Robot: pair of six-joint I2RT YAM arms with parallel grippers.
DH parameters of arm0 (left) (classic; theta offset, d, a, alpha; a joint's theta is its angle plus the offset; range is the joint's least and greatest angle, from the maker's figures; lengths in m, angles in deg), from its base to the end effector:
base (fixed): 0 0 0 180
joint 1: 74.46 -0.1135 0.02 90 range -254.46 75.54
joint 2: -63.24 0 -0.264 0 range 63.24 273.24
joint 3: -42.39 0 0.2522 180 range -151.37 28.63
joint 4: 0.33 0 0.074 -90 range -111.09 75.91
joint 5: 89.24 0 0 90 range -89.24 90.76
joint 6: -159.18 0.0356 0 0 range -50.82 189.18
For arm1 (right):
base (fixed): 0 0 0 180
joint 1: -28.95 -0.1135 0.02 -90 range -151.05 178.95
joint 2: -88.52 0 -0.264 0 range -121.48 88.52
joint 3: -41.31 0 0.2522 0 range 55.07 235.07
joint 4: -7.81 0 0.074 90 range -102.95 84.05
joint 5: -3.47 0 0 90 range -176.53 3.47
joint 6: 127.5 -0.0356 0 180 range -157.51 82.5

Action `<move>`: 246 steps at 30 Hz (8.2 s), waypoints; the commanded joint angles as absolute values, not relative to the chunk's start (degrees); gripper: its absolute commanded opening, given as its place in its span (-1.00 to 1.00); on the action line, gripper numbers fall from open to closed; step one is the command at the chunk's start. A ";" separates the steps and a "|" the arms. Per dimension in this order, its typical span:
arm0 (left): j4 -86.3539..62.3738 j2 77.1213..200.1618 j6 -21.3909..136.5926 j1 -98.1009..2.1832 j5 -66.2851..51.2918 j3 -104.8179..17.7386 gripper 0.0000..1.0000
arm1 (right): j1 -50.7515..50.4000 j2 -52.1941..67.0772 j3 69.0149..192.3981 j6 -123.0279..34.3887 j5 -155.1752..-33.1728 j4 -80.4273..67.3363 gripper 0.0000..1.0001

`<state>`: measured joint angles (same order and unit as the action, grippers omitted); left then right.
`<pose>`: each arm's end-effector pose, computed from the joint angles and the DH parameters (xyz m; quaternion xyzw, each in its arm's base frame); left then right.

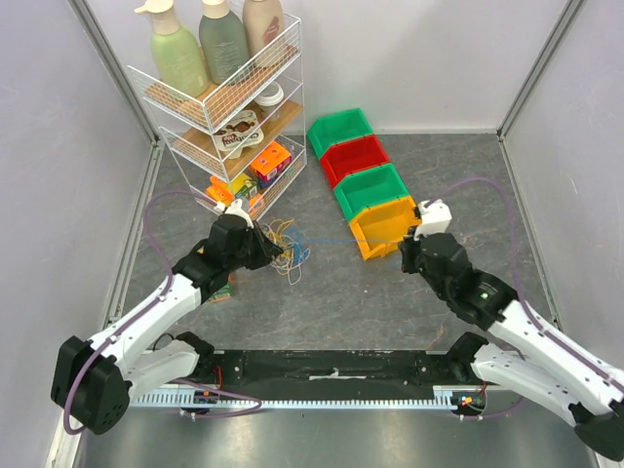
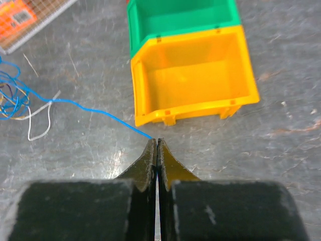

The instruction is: Untangle the cables

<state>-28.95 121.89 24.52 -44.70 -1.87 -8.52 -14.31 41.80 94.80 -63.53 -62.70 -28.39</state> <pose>0.1909 -0.1110 0.2400 -0.1054 0.8860 -0.2891 0.3469 0.1426 0.1144 0.2831 -0.0236 0.8510 0.1338 0.5073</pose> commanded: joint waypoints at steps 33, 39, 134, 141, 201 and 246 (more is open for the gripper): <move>-31.85 121.77 24.01 -44.75 7.09 -4.15 -0.82 | -14.38 46.69 146.37 -38.03 -33.87 -26.26 -1.00; -31.58 123.09 23.21 -44.66 7.62 -4.07 -0.82 | -14.38 45.37 152.37 -35.23 -38.55 -25.11 -1.00; -28.69 120.98 24.18 -44.75 -7.23 -3.89 -0.83 | 3.37 -1.55 120.02 -55.17 -70.35 -25.46 -1.00; -28.25 121.60 24.88 -44.84 -9.60 -4.68 -0.86 | 2.24 -4.04 124.77 -51.66 -63.62 -30.29 0.09; -23.76 139.88 25.32 -45.01 -7.76 -4.51 -0.51 | -23.08 28.39 134.87 -59.23 -80.77 -23.78 -1.00; -5.58 111.75 21.82 -44.84 -38.86 -6.62 0.45 | -12.88 32.89 104.03 -53.94 -111.23 -8.59 -1.00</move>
